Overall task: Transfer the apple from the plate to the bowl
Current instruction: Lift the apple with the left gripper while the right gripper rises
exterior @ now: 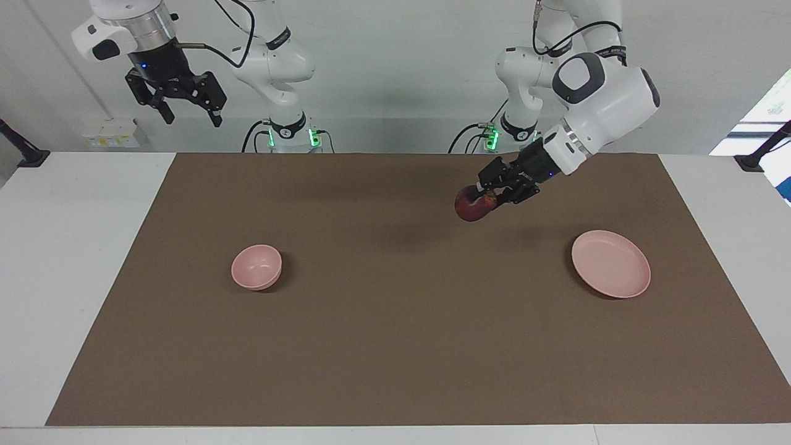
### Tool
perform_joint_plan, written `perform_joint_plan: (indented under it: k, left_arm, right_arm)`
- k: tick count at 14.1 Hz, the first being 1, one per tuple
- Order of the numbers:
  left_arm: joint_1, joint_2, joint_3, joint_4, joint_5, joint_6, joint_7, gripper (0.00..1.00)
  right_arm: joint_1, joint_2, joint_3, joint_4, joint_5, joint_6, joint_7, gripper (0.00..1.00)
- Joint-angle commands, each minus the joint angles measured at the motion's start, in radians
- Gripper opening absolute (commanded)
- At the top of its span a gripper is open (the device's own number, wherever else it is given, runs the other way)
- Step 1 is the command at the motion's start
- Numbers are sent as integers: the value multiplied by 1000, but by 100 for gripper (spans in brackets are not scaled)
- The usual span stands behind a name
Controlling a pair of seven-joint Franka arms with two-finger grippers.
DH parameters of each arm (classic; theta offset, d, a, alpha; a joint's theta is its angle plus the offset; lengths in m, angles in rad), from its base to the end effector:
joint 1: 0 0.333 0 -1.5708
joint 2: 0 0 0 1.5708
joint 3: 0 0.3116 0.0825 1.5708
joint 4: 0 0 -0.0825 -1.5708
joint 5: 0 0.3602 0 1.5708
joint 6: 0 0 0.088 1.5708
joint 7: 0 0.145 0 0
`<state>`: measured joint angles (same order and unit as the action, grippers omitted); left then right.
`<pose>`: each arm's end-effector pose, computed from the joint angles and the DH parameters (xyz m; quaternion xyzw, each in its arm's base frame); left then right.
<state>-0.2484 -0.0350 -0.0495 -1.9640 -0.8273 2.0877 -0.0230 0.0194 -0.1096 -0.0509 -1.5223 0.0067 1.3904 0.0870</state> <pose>0.5145 -0.2218 0.4939 0.9278 0.0436 0.0137 0.3702 0.4752 -0.0155 0.6429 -0.9982 0.0585 0.0114 0.0058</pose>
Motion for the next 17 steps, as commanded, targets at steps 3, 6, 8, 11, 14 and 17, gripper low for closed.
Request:
perform_joint_plan:
  k: [3, 6, 8, 11, 14, 17]
  left_arm:
    - [-15, 6, -21, 10, -75, 32, -9, 0]
    - [-15, 1, -35, 8, -82, 46, -11, 0]
    - [-15, 0, -41, 8, -82, 46, -12, 0]
    - [-15, 0, -52, 7, -84, 48, -12, 0]
    - [-17, -2, -53, 7, -84, 48, -15, 0]
    - [-26, -3, -52, 5, -82, 48, -26, 0]
  right_arm:
    - [-9, -16, 2, 4, 10, -19, -13, 100]
    - [-4, -13, 5, -18, 24, 28, -13, 100]
    - [28, 5, 22, -59, 33, 96, 14, 100]
    - [66, 51, 23, -108, 145, 226, 211, 100]
    - [125, 129, 23, -107, 223, 309, 409, 100]
    - [186, 209, 23, -105, 320, 449, 593, 100]
